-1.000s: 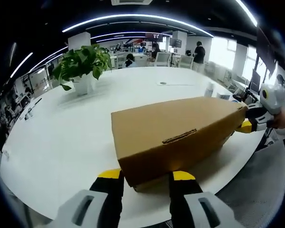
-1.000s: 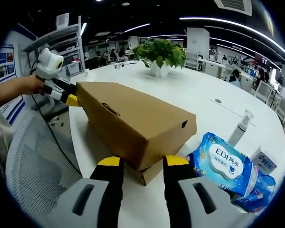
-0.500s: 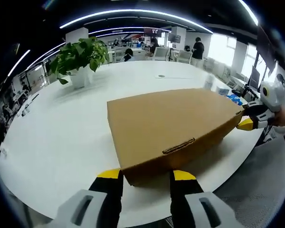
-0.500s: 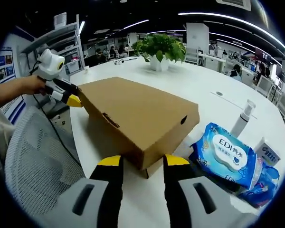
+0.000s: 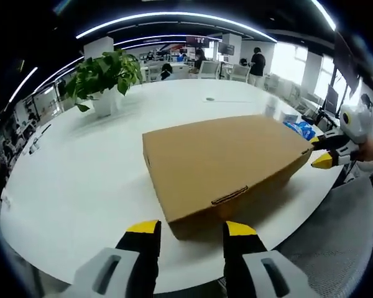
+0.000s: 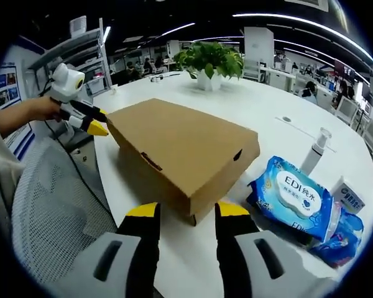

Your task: Operate the shoe box by opening the lid, removing the specified soft item, and placing it in the target area until the item is outside and the box remains undamaged.

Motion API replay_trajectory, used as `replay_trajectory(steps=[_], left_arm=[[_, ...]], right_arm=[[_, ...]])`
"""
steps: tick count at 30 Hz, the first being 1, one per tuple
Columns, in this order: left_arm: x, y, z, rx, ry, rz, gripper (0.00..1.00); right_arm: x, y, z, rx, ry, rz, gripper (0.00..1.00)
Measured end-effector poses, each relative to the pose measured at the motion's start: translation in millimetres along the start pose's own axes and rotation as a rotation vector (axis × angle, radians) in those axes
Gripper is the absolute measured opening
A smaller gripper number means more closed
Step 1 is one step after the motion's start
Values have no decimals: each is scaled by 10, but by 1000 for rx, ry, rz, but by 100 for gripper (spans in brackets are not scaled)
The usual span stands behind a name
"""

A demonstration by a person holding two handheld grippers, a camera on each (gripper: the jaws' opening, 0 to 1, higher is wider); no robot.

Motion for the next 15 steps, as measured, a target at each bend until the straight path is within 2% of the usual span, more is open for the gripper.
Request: replay_trajectory(steps=[9, 15], left_arm=[[-88, 36, -96, -34, -18, 22, 42], [-144, 15, -80, -46, -27, 29, 43]], right_arm=[[-80, -18, -183, 19, -48, -2, 39], [-143, -48, -203, 21, -52, 12, 35]])
Point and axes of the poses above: the point that each gripper's makers call its tool centre point, and the gripper's own axes: x roughly backward along the fingers, y roughly to its left, z roughly out of its underside, the point moved 5 cm from there along x, roughly backward along the fingers, and after that the axes turned 4 degrees about x, right-handed, at the moved point
